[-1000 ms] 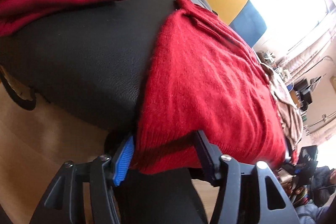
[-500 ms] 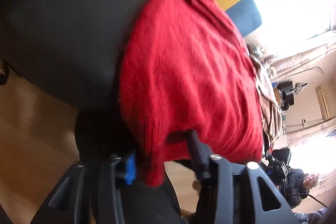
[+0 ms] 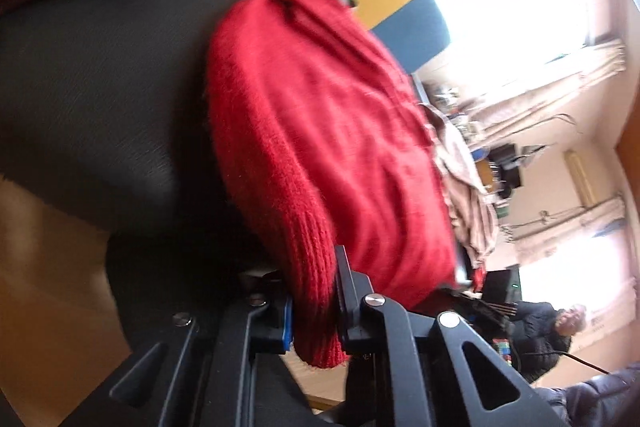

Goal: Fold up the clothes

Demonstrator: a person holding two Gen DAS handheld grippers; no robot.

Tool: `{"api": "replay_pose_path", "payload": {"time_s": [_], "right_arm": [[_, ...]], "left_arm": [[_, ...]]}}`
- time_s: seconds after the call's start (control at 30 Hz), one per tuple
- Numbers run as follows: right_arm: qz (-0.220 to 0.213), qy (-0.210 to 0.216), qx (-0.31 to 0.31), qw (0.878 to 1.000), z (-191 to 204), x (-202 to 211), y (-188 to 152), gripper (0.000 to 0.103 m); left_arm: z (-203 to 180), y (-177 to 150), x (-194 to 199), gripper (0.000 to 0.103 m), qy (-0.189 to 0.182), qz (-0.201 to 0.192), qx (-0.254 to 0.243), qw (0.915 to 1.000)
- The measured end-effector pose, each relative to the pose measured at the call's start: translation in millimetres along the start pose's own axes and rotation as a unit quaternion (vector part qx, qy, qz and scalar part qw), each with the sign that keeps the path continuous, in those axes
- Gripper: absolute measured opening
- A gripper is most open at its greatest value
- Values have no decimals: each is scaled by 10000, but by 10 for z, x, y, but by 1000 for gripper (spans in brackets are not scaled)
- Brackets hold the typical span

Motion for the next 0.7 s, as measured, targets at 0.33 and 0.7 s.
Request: {"api": "replay_pose_path", "payload": {"time_s": [0.33,0.7], "right_arm": [[-500,516,218,9972,400,-84,509,8],[-972,825,-288,9914,513,-668,1373,8]], "left_arm": [[-432,267,-125,14,-775,-242,-218,9965],[-603,1151,-600,14,-1042,-531,-272,9928]]}}
Point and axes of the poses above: each gripper's, at about its wrist camera, not at the fingertips, and x roughly against the way its jaws point, z to its left, y to its top, the point moved 6 cm from there along -x, roughly the way its jaws point, and after that the axes turned 11 degrees about -z, right-handed, at the moved point
